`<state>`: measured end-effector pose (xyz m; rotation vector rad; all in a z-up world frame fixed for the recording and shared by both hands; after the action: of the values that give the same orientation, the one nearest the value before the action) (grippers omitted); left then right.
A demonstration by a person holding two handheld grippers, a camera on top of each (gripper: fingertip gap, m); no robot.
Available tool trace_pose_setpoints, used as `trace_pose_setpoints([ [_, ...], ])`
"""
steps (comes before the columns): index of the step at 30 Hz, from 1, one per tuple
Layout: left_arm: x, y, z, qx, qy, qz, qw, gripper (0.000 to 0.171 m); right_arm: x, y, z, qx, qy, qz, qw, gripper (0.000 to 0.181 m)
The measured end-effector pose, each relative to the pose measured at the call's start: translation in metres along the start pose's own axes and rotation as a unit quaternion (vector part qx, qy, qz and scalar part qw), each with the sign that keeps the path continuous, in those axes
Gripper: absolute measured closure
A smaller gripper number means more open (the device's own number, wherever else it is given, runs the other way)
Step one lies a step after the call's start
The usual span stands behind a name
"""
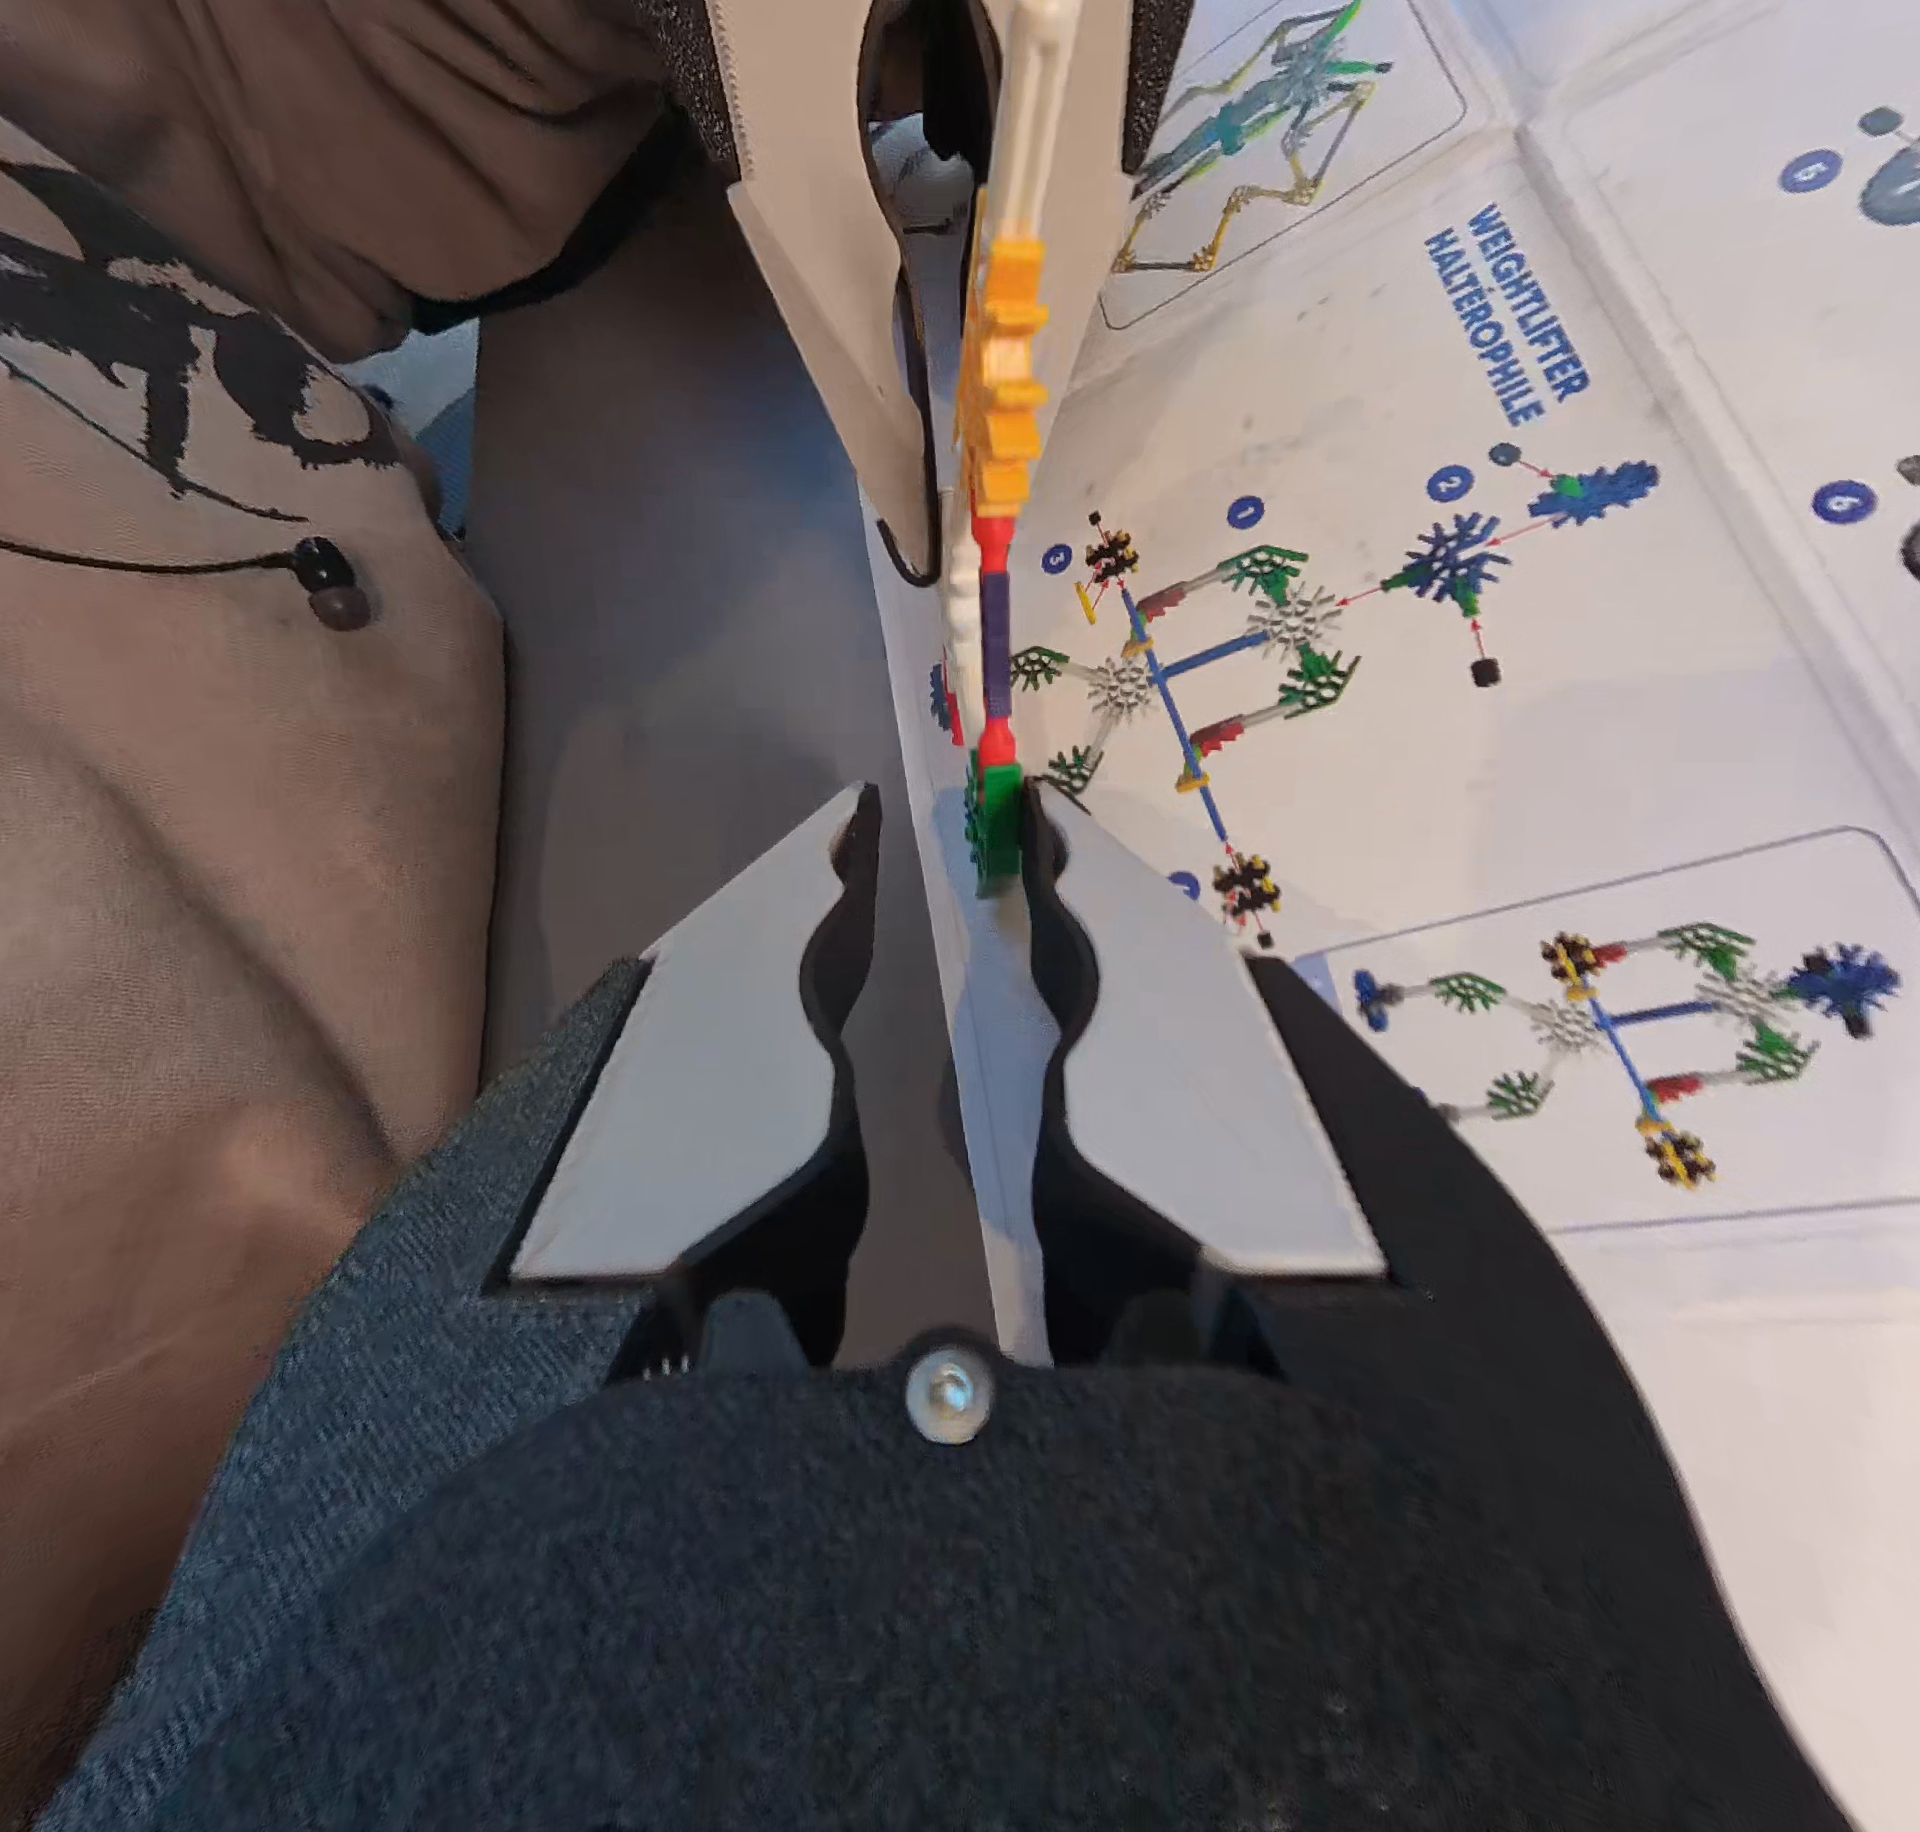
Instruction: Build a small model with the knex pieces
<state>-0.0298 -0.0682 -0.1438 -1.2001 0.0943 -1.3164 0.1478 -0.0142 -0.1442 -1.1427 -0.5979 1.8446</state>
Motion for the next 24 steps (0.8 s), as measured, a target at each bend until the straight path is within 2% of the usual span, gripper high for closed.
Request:
trace_pose_setpoints([
  [2,-0.001,0.001,-0.002,0.008,-0.001,-0.007,1.000,0.167,0.000,0.001,-0.004,0.011,0.000,-0.020,1.000,0.176],
  [6,0.002,-0.003,-0.002,0.033,0.032,0.009,0.999,0.164,-0.006,-0.006,-0.002,0.045,-0.025,-0.033,0.998,0.177],
  [8,0.013,-0.004,0.001,0.056,0.063,0.013,0.996,0.147,-0.010,-0.013,0.003,0.090,-0.014,-0.006,0.996,0.177],
  [9,0.017,-0.004,0.003,0.067,0.073,0.022,0.995,0.148,-0.011,-0.014,0.005,0.096,-0.019,-0.005,0.995,0.177],
  [10,0.020,-0.003,0.005,0.082,0.080,0.037,0.993,0.162,-0.013,-0.014,0.007,0.098,-0.029,-0.008,0.995,0.177],
  [11,0.024,-0.002,0.006,0.093,0.085,0.040,0.991,0.167,-0.015,-0.012,0.009,0.101,-0.036,-0.007,0.994,0.177],
  [17,0.027,-0.010,-0.002,0.158,0.059,0.038,0.985,0.168,-0.015,-0.012,0.012,0.160,-0.049,0.010,0.986,0.172],
  [19,0.029,-0.011,-0.005,0.176,0.056,0.038,0.982,0.168,-0.015,-0.011,0.012,0.178,-0.053,0.007,0.982,0.177],
  [24,0.027,-0.015,-0.007,0.215,0.019,0.083,0.973,0.169,-0.012,-0.011,0.014,0.210,-0.024,-0.049,0.976,0.176],
])
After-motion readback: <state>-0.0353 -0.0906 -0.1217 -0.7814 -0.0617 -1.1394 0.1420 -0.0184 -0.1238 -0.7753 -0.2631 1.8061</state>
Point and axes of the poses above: each gripper's, where its closed fingertips meet, y out along the fingers, z out of its top, x = y × z across the jaws, the point moved 10 cm from there along -y, back along the fingers, and after that the axes turned 14 degrees about -x, right-handed, at the moved point
